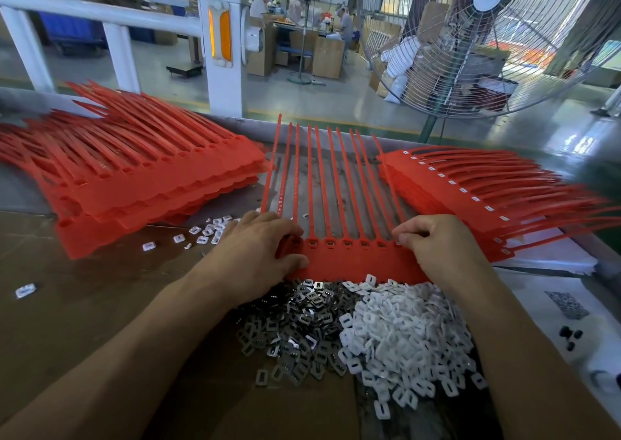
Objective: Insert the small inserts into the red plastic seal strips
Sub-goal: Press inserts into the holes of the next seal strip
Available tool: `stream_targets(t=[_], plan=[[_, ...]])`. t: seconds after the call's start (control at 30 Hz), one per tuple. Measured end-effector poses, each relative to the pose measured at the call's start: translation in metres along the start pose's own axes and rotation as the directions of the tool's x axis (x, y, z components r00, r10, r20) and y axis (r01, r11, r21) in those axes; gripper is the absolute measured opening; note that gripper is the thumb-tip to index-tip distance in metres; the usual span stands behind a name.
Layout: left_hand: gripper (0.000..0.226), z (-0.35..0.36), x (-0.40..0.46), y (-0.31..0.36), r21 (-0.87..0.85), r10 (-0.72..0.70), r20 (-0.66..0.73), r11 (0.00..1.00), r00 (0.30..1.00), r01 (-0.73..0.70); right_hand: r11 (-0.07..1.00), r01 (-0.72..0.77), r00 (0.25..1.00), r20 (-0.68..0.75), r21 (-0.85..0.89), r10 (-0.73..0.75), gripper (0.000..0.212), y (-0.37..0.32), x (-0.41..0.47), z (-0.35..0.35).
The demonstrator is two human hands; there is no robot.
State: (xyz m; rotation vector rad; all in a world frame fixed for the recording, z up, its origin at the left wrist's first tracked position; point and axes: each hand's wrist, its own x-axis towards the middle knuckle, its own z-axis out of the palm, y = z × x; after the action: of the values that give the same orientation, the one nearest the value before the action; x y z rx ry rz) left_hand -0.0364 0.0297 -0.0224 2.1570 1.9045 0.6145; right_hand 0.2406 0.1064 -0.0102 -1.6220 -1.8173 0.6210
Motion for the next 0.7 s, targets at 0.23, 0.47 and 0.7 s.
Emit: stream_targets(t=[0.23,0.47,0.7], plan=[[0.051,0.0003,-0.0002,-0.0004,-0.002,-0.002,-0.002,1.000,1.000,0.002,0.999,-0.016,0.999,0.038,-0.042,0.017,0.020,0.0024,0.0016,0.0012],[0.050,0.0003,-0.0005,-0.0004,-0.004,-0.004,0.002,1.000,1.000,0.004,0.999,-0.054,0.998,0.036,-0.008,0.054,0.016,0.0025,0.0019,0.0027],[0.051,0.0000,-0.0006,-0.0005,-0.007,-0.013,0.007,1.000,1.000,0.013,0.996,-0.071,0.997,-0.016,0.048,0.072,0.013,0.0057,0.0025,0.0009]])
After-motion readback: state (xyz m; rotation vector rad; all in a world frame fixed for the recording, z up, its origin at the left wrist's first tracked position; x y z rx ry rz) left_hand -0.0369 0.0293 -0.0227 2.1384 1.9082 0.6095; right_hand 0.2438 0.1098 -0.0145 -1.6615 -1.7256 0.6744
